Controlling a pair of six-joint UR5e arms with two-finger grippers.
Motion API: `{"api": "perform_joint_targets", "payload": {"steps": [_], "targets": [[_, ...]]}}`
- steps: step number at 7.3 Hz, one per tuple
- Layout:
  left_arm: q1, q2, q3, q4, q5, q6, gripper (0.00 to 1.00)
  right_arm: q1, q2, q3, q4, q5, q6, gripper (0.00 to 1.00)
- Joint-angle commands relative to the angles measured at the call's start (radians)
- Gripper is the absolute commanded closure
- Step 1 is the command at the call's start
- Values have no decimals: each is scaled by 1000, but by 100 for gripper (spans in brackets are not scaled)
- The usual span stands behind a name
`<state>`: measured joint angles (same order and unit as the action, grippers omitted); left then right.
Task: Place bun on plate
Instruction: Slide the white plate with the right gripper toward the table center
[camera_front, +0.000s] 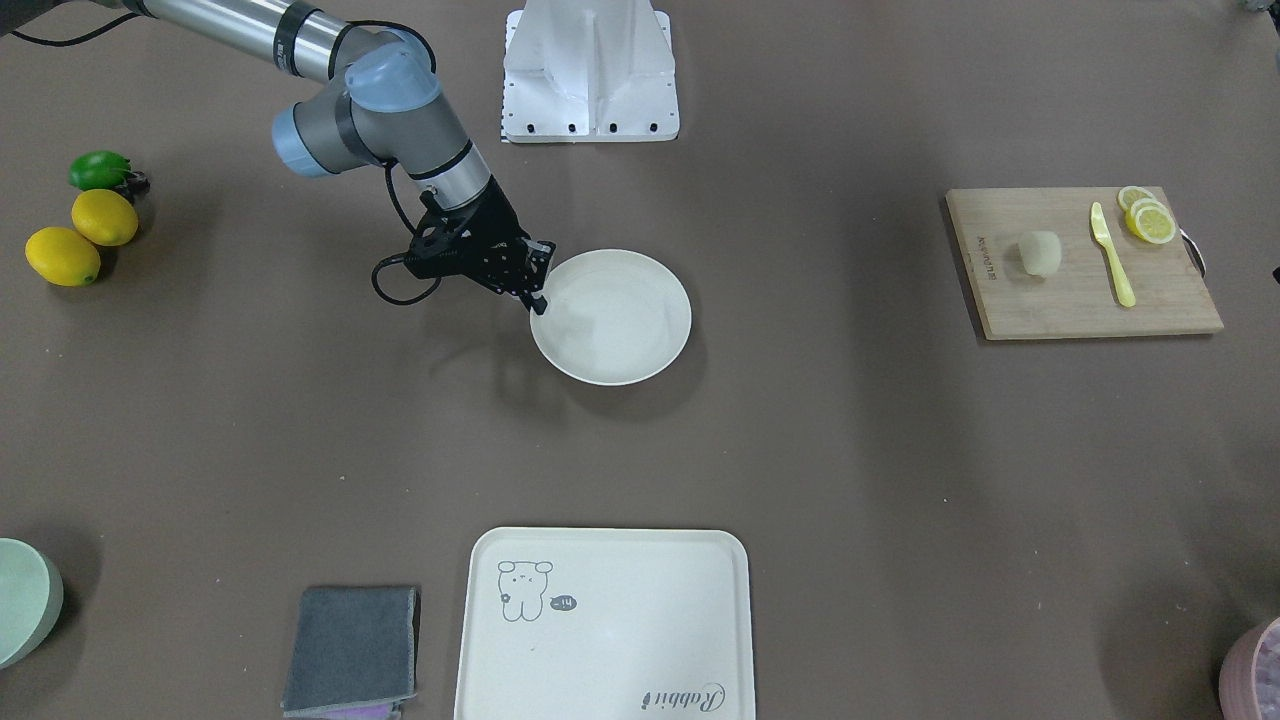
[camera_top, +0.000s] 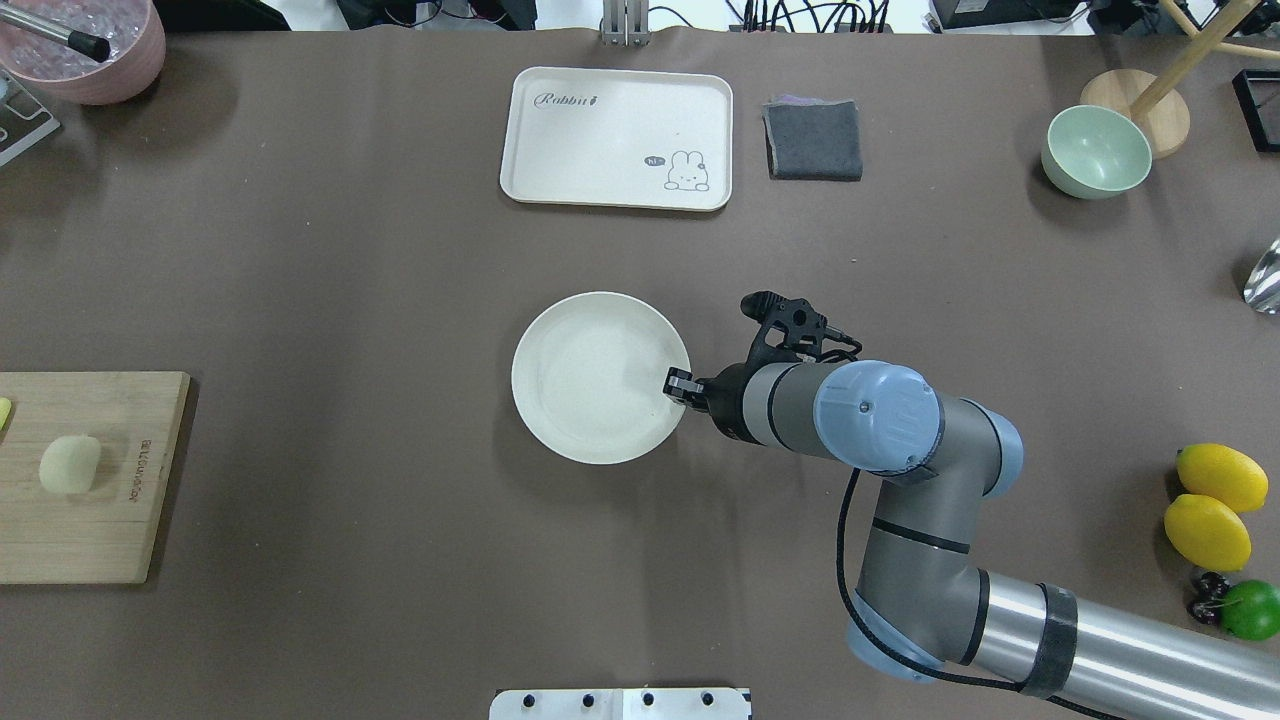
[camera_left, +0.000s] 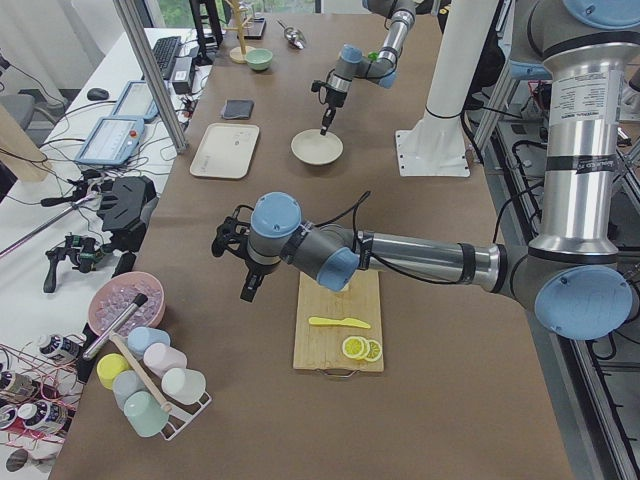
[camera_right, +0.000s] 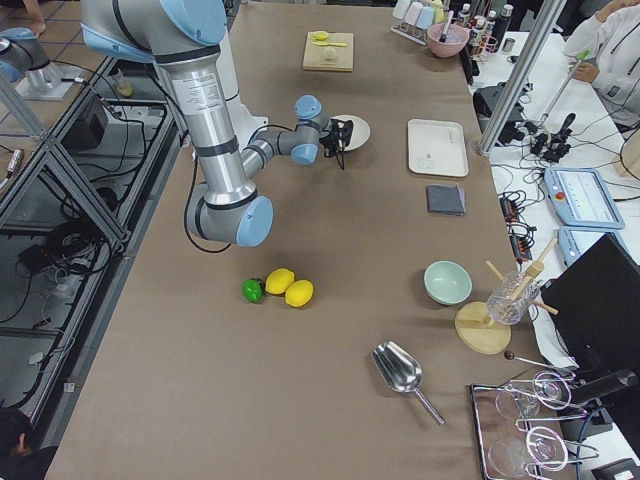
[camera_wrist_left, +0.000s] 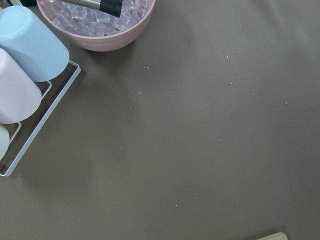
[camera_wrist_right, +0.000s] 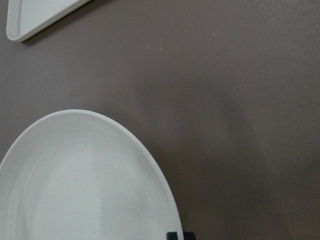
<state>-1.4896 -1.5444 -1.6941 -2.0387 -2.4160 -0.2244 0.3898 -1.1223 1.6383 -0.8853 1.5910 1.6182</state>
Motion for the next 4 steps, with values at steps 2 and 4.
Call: {"api": "perform_joint_targets", "payload": {"steps": [2,4], "targets": [[0,1,1,0,0,-1,2,-12,29,-15,-7,-25,-9,0],[0,1,-1,0,0,-1,1,29,29,12,-47,7,-30,0]]}}
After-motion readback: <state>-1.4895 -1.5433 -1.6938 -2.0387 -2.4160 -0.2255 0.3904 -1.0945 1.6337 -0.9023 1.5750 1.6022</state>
